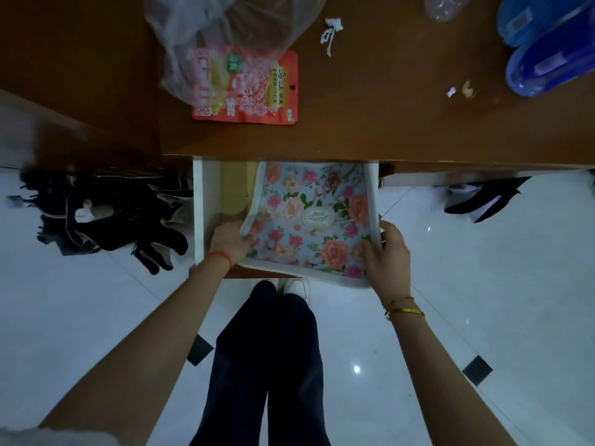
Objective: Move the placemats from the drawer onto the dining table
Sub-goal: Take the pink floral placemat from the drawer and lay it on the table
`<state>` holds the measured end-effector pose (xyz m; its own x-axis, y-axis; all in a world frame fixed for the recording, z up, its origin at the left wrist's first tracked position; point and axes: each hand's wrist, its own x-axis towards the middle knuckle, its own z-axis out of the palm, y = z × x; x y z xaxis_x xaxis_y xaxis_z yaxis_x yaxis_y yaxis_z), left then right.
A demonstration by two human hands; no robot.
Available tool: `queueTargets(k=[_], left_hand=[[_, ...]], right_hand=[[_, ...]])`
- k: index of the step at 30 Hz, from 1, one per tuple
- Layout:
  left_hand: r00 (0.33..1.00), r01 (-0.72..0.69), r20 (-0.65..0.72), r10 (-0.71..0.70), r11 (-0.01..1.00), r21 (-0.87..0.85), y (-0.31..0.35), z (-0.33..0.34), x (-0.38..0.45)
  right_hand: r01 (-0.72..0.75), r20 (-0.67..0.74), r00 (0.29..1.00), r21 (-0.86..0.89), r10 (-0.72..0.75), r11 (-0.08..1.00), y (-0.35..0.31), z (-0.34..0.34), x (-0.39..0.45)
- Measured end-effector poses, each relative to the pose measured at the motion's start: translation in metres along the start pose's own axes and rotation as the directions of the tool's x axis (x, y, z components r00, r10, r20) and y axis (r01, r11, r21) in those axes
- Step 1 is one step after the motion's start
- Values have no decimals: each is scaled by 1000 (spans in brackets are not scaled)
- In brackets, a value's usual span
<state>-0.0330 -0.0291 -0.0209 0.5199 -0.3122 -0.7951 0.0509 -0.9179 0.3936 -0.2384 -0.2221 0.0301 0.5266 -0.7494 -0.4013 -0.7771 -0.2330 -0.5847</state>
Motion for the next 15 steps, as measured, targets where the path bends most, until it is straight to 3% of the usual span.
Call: queueTargets(k=[5, 15], left_hand=[[998, 27, 61, -15, 980, -199, 13, -17, -51], [990, -135, -9, 139, 941, -310, 47, -56, -222]], right_hand=[[21, 84, 996, 7, -22, 1000, -9, -16, -21], [-22, 65, 998, 159, 11, 987, -53, -112, -126]])
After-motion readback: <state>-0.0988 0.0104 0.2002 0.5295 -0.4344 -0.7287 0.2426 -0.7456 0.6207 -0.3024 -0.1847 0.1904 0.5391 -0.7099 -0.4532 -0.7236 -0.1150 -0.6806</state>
